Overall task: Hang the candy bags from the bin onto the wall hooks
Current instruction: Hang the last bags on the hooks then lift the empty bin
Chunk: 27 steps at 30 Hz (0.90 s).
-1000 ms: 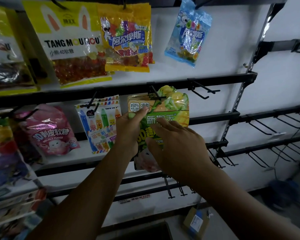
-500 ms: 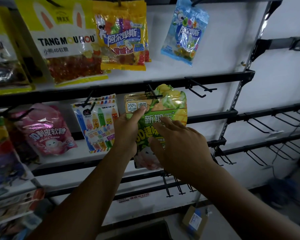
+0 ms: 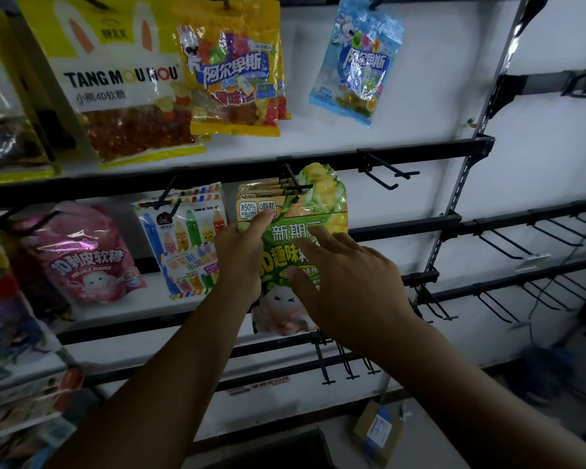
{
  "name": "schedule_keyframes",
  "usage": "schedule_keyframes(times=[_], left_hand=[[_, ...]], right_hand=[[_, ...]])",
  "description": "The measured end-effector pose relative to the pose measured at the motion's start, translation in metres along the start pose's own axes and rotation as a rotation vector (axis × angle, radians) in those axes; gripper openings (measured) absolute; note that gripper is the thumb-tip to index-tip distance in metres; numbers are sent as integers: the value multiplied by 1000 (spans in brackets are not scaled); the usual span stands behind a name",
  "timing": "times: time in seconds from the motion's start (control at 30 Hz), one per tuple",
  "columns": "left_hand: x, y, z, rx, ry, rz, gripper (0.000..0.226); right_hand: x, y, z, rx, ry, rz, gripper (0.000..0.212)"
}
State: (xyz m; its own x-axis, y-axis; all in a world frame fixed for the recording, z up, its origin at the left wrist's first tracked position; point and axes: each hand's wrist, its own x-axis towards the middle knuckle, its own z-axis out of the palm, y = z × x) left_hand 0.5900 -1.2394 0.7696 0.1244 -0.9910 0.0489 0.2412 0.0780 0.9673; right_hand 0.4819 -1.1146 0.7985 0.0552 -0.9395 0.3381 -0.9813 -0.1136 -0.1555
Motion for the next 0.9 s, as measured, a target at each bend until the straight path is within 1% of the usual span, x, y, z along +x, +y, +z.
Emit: schedule_keyframes(times=[0.17,0.33,0.47,0.53,0.57,0.6,0.67,0.73,0.8,0.83,0.9], left_hand=[[5,1,3,49,10,42,15],[8,-3,2,162,49,49,37],[9,-9,-13,259,18,118,49],[9,-11,-21,326,-15,172,47],[8,-12,-26,369,-24,203,41],[6,-11,-31,422,-30,242,34],[3,-11,-42,572,-39,336,32],[-2,-10,-55,827,-101,373,35],[-12,-8,-68,1158,-167,377,34],[-18,-8,-76,1270,-176,395,33],[-30,-8,-92,1388,-158,471,27]], right_hand=[[6,4,6,-20,-37,23,49],[13,6,14,-42,-64,39,50],[17,5,20,-48,-63,48,50],[18,3,23,-55,-60,48,49],[18,2,25,-59,-59,46,49],[18,0,27,-63,-62,44,48],[19,-4,31,-65,-75,50,48],[20,-9,36,-68,-88,56,48],[21,-16,40,-80,-98,57,48],[20,-19,43,-82,-108,59,49],[19,-27,48,-74,-134,77,49]])
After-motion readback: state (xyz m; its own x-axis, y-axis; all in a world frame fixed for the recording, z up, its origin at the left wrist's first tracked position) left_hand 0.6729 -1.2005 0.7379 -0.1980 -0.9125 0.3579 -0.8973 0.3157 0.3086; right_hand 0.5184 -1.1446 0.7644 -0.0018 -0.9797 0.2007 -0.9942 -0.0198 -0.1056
